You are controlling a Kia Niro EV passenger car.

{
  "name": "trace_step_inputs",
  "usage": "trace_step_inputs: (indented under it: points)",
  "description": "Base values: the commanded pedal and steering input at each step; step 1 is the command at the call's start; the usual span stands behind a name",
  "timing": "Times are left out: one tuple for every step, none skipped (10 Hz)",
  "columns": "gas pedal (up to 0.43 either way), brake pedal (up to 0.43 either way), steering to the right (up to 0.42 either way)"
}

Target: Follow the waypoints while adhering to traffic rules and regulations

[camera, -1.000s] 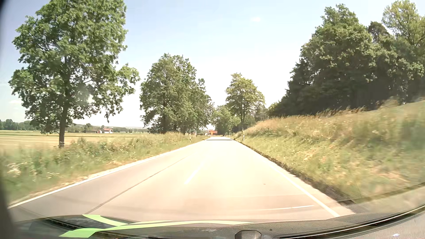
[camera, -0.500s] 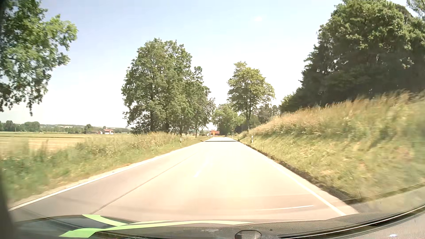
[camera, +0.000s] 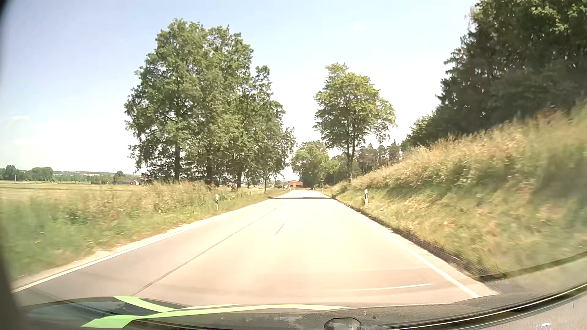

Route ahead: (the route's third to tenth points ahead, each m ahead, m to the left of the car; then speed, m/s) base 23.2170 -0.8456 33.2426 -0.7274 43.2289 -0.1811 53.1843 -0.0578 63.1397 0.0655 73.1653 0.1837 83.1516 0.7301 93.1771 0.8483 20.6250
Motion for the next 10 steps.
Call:
trace_step_inputs:
  points:
    - [0.248, 0.0, 0.001]
    - [0.248, 0.0, 0.001]
    - [0.248, 0.0, 0.001]
    - [0.248, 0.0, 0.0]
    - [0.24, 0.0, 0.0]
    - [0.22, 0.0, -0.001]
    - [0.209, 0.0, -0.001]
    - [0.209, 0.0, -0.002]
    - [0.209, 0.0, -0.002]
    - [0.209, 0.0, -0.002]
